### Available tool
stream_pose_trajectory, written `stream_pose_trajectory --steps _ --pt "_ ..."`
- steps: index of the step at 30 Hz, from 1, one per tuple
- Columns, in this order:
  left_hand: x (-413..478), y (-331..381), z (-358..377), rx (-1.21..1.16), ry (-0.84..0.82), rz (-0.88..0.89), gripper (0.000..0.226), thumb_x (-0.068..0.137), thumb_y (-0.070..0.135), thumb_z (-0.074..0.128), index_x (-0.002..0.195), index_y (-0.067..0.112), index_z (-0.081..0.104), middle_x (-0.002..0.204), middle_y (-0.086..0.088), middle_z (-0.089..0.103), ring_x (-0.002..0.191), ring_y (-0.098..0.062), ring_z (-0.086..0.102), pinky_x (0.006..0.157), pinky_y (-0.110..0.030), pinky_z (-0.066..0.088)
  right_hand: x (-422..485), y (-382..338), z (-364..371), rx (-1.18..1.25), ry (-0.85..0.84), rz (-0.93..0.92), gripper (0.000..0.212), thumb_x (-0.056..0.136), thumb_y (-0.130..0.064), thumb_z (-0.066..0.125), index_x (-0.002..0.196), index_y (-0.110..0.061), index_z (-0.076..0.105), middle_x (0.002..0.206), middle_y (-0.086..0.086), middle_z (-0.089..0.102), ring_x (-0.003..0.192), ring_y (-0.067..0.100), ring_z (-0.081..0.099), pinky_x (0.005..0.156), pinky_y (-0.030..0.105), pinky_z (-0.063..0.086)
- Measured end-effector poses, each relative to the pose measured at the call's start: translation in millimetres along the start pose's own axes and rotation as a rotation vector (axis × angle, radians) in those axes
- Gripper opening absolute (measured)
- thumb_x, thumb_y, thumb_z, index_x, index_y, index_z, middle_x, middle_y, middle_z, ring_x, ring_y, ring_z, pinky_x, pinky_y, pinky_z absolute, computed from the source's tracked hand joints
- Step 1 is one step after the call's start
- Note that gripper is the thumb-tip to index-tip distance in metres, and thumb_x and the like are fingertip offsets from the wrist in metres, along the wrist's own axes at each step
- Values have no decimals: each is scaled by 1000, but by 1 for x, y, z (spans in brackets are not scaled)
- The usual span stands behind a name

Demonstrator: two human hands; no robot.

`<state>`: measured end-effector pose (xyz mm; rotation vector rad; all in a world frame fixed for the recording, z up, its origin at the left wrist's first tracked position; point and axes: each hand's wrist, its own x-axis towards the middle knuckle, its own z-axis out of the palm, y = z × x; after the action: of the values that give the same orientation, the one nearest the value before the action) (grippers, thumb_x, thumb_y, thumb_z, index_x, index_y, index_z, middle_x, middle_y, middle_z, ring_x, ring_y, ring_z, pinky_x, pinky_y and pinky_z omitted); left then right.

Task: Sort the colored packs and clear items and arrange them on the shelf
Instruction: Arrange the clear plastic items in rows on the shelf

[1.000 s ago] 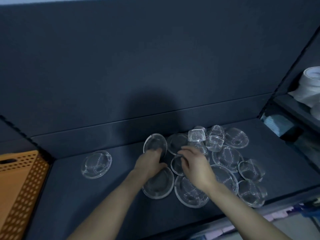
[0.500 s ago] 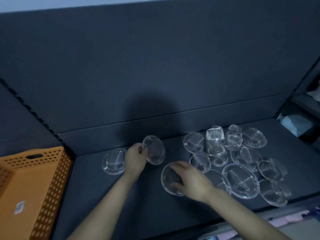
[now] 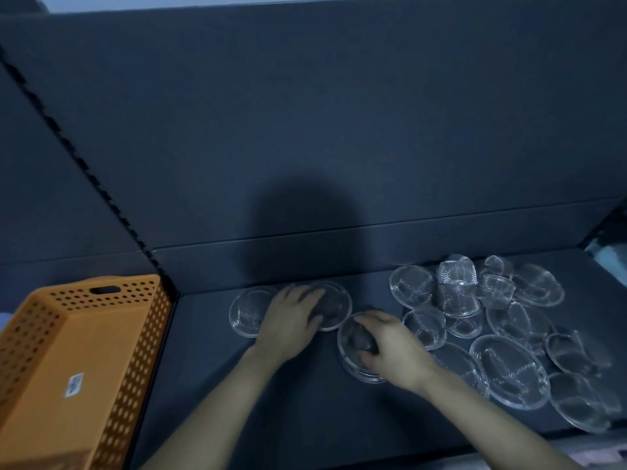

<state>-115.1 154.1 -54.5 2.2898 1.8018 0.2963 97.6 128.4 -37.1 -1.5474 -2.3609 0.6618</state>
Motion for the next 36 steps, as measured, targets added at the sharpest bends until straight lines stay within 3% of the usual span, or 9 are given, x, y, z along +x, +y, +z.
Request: stream_pose_trajectory --steps 3,7,11,14,20,27,31,36 --pt "5 4 10 90 -153 -44 59 93 52 41 146 43 16 159 -3 10 145 -32 6 116 -52 2 1 0 -1 38 19 31 55 76 -25 66 128 -19 54 130 -2 53 120 15 49 101 16 34" --pt "1 -3 16 155 -152 -122 62 93 56 36 143 51 1 158 -5 13 145 -33 6 112 -59 -5 -1 4 0 68 15 79 57 78 -27 68 132 -18 52 133 -2 51 120 12 50 98 8 29" --pt "-10 -23 13 280 -97 -183 61 93 60 28 143 51 -5 159 -4 12 145 -34 3 107 -64 -10 2 2 4 47 -21 49 57 77 -27 68 131 -20 53 134 -5 51 122 11 48 100 12 32" --pt "-17 -30 8 244 -127 -233 60 93 62 25 141 53 -10 159 -1 7 146 -33 -2 107 -66 -10 8 -3 11 23 -51 27 57 78 -26 67 133 -20 51 139 -6 46 127 13 43 105 17 31" --pt "-23 -37 3 187 -144 -265 60 94 60 27 140 55 -11 159 -3 10 146 -30 -1 108 -64 -11 28 -2 14 16 -11 38 54 80 -20 67 132 -15 52 141 1 45 130 18 39 97 5 16" --pt "-27 -43 4 173 -132 -265 60 93 59 29 138 57 -11 158 -2 11 146 -26 7 106 -62 -15 69 -9 9 21 -4 95 56 83 -21 68 135 -10 49 140 7 46 130 24 41 108 25 31" --pt "-29 -46 3 174 -143 -248 61 93 59 29 139 56 -11 158 -2 10 146 -25 8 107 -62 -15 82 -12 4 58 23 121 55 83 -22 68 134 -11 50 139 7 48 127 21 45 103 21 32" --pt "-28 -46 2 184 -154 -241 60 93 59 28 139 56 -11 159 -2 9 146 -26 8 107 -63 -14 79 -14 -11 149 188 107 53 78 -23 73 127 -12 57 132 3 55 121 17 51 99 15 33"
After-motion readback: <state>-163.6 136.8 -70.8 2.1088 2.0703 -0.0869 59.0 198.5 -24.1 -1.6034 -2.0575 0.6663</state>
